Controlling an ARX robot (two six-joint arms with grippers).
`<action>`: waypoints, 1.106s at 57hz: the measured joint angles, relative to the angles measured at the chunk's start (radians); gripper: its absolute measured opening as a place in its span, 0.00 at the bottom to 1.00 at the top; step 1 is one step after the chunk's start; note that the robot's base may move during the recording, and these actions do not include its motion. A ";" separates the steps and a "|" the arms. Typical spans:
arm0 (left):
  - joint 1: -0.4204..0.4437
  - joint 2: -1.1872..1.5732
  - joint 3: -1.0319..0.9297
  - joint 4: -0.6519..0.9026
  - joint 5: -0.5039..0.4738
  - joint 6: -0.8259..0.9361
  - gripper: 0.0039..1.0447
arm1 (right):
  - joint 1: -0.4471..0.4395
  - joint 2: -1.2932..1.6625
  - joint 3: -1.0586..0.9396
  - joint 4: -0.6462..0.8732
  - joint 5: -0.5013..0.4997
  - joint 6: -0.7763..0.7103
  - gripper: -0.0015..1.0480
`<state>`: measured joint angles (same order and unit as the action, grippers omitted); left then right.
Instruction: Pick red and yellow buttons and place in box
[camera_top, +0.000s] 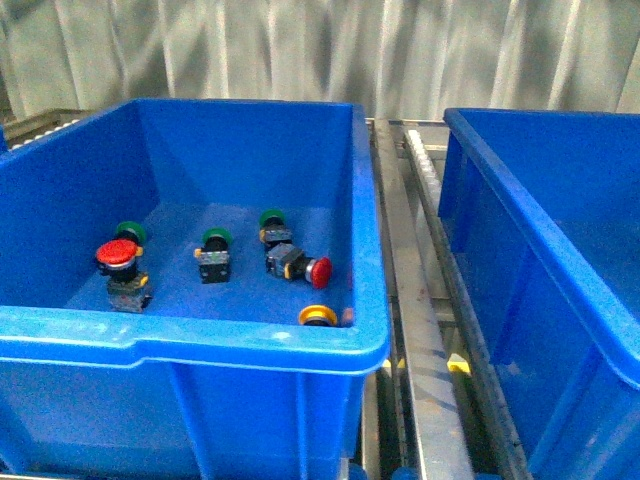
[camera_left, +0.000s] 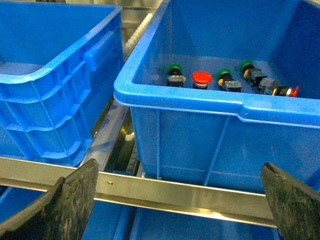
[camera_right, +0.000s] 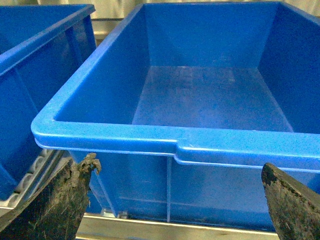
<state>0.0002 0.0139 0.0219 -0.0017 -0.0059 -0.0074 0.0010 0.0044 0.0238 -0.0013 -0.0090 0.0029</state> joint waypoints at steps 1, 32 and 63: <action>0.000 0.000 0.000 0.000 0.000 0.000 0.93 | 0.000 0.000 0.000 0.000 0.002 0.000 0.94; -0.106 0.483 0.310 0.187 -0.111 -0.212 0.93 | -0.001 0.000 0.000 0.000 0.009 0.000 0.94; -0.204 1.457 1.025 0.190 -0.290 -0.112 0.93 | -0.001 0.000 0.000 0.000 0.009 0.000 0.94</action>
<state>-0.2035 1.4708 1.0466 0.1886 -0.2958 -0.1192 0.0002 0.0044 0.0238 -0.0013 0.0002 0.0029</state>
